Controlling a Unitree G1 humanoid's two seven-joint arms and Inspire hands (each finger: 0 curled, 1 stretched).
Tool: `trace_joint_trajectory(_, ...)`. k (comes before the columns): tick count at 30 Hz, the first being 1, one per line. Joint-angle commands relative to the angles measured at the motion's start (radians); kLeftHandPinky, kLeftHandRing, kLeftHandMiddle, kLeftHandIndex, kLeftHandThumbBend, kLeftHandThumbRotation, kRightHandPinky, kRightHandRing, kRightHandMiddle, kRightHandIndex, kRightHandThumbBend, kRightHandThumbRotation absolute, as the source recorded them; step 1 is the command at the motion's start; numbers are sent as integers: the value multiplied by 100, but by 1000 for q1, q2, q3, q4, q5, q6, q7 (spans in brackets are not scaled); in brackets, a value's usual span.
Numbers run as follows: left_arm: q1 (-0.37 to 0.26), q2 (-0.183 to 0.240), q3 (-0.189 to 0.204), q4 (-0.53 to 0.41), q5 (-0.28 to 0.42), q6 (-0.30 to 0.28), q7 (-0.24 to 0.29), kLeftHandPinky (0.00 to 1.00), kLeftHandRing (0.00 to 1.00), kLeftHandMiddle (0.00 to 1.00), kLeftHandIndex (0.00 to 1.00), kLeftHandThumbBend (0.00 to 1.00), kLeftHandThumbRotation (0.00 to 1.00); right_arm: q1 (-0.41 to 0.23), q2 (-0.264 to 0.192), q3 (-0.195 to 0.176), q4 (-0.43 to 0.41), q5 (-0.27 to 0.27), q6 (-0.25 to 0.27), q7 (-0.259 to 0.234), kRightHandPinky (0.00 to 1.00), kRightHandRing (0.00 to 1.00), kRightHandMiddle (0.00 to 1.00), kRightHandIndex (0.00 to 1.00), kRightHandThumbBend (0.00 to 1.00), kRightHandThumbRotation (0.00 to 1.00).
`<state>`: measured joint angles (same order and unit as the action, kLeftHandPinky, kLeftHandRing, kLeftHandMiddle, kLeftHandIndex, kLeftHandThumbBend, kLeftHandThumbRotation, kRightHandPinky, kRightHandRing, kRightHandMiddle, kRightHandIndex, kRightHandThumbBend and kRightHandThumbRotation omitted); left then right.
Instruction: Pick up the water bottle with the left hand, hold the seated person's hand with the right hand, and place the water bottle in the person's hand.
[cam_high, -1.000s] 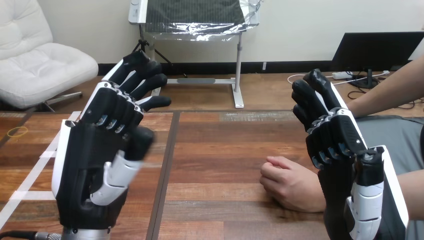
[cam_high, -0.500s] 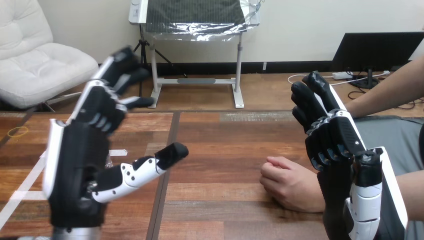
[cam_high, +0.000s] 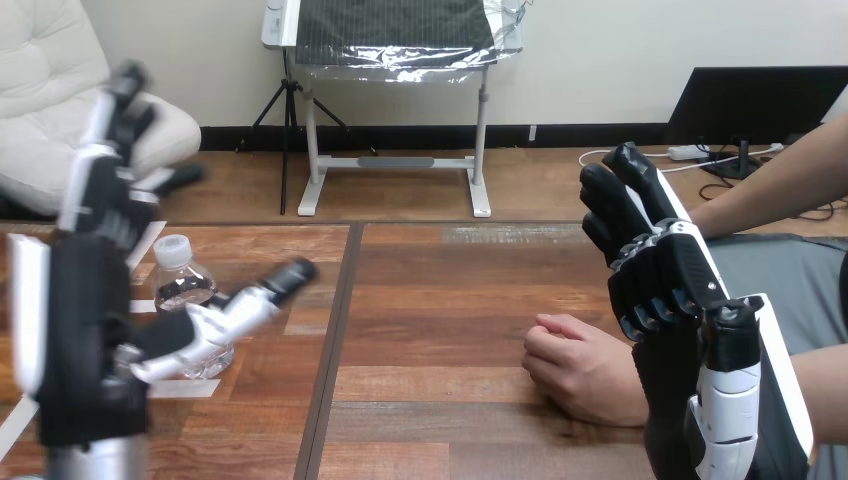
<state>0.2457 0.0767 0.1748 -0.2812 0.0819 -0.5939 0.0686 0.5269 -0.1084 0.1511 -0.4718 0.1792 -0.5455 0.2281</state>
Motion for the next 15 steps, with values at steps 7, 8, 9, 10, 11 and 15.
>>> trace_joint_trajectory(7, -101, 20, 62, 25, 42, 59, 56, 73, 91, 93, 92, 100, 0, -31, 9, 1, -33, 0, -10, -5, 100, 98, 94, 96, 62, 100)
trace_joint_trajectory(8, -106, 21, 67, 29, 45, 67, 62, 73, 90, 93, 92, 100, 0, -30, 9, 1, -34, 1, -9, -5, 100, 98, 94, 96, 62, 100)
trace_joint_trajectory(9, -110, 22, 70, 31, 47, 73, 66, 73, 90, 93, 91, 100, 0, -30, 9, 1, -34, 2, -8, -5, 100, 98, 94, 96, 62, 100)
trace_joint_trajectory(10, -112, 23, 72, 33, 48, 77, 70, 73, 90, 93, 91, 100, 0, -30, 9, 1, -34, 2, -8, -5, 100, 98, 94, 96, 62, 100)
trace_joint_trajectory(11, -119, 26, 77, 40, 53, 80, 75, 73, 89, 92, 91, 100, 1, -30, 8, 2, -34, 6, -8, -3, 100, 98, 94, 96, 62, 100)
trace_joint_trajectory(15, -136, 32, 87, 51, 56, 102, 83, 71, 88, 92, 91, 100, 1, -30, 7, 2, -36, 11, -6, -2, 100, 98, 94, 96, 61, 100)
